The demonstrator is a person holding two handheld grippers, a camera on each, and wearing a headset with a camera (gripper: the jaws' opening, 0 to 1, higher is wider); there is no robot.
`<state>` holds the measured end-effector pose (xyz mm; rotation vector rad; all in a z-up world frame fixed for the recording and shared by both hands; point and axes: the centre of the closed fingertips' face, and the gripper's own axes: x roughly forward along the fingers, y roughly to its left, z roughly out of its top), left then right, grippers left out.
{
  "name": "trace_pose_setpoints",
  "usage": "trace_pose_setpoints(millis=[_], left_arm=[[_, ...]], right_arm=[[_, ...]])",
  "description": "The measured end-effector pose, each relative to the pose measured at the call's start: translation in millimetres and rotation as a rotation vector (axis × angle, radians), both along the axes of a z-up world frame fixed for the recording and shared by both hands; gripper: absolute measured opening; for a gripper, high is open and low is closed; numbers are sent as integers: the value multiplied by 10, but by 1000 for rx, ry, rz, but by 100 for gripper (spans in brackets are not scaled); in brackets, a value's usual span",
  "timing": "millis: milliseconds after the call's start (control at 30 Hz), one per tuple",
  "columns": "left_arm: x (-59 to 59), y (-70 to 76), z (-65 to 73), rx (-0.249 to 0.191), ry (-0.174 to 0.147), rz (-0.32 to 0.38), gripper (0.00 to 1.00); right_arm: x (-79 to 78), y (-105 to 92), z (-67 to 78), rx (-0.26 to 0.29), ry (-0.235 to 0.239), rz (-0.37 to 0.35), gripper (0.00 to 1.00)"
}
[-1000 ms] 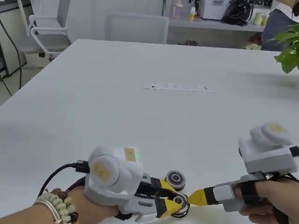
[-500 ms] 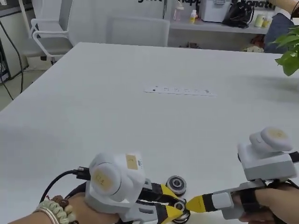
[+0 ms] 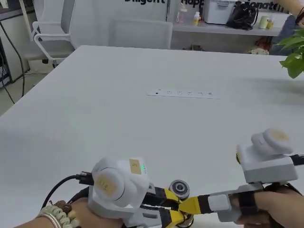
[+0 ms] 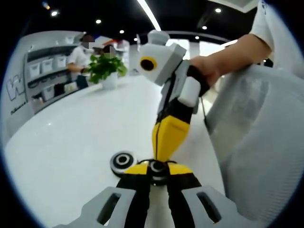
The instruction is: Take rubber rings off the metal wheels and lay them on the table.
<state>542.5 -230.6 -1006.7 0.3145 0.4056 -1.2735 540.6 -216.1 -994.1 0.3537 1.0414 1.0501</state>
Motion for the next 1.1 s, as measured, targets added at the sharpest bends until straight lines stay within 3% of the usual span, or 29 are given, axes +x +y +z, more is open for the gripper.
trace_pose_setpoints(millis=[333,500,600,800,900,967,1000,1100], left_arm=[[3,-10,7,6,23,22,14],[-2,-10,10,64,21,11,14],[-30,0,68,76,-4,-21,13],[-7,87,283,68,-9,-36,18],[-20,136,351,63,43,-30,26],[-65,188,361,90,29,-61,28],[-68,224,366,110,2,-76,28],[-97,358,419,128,-3,-64,33]], right_arm=[[10,-2,-46,-48,-38,16,0],[26,-32,-55,-69,-52,17,0],[46,-45,-3,-68,-65,13,0],[114,-76,107,-51,-99,-9,0],[144,-80,186,-37,-113,-24,0],[163,-87,240,-28,-127,-38,0],[170,-91,273,-23,-133,-45,0],[176,-89,354,-6,-149,-58,0]])
